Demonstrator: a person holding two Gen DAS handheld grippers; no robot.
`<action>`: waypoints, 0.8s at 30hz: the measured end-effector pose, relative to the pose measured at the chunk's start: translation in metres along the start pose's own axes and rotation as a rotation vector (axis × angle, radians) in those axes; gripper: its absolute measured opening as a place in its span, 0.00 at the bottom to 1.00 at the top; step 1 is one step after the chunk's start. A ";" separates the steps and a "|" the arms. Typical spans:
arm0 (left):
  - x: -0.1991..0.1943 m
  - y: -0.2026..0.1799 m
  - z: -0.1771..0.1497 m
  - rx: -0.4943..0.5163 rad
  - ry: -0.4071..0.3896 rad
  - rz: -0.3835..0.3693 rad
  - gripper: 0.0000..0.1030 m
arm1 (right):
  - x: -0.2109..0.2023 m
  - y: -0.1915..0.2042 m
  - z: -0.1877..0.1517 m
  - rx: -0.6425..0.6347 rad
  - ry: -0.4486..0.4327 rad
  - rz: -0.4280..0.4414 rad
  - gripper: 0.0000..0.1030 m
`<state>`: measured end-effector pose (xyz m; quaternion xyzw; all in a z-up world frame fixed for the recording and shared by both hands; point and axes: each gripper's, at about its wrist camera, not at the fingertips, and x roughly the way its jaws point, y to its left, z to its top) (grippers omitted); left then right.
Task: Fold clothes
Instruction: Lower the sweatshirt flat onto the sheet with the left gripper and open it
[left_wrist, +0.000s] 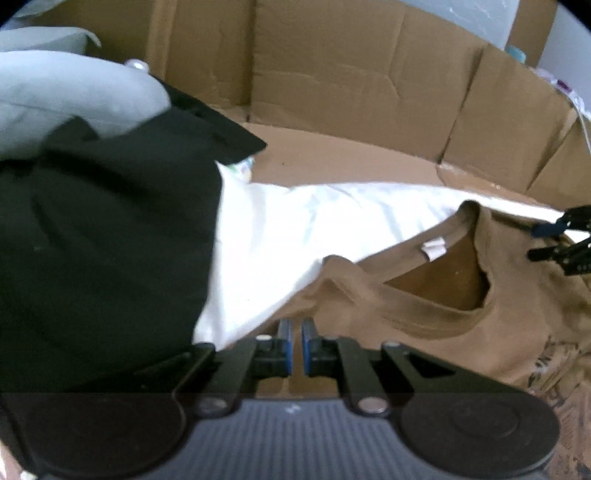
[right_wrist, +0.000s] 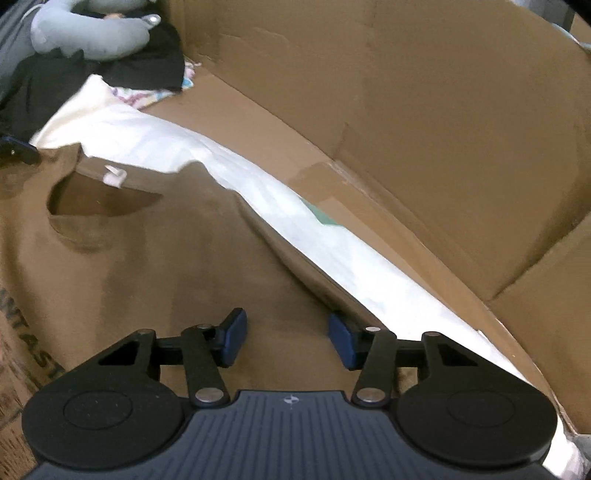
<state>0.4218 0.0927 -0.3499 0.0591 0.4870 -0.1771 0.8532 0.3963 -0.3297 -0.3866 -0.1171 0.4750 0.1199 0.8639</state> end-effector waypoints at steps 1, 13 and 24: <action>0.005 0.000 0.000 0.001 0.011 0.009 0.07 | 0.000 -0.002 -0.001 0.000 0.005 -0.007 0.55; -0.001 -0.005 -0.002 -0.031 0.003 0.044 0.10 | 0.013 -0.035 0.023 0.078 0.060 -0.083 0.44; -0.039 -0.025 -0.012 -0.066 -0.036 0.028 0.37 | -0.060 -0.075 0.020 0.160 0.001 -0.106 0.46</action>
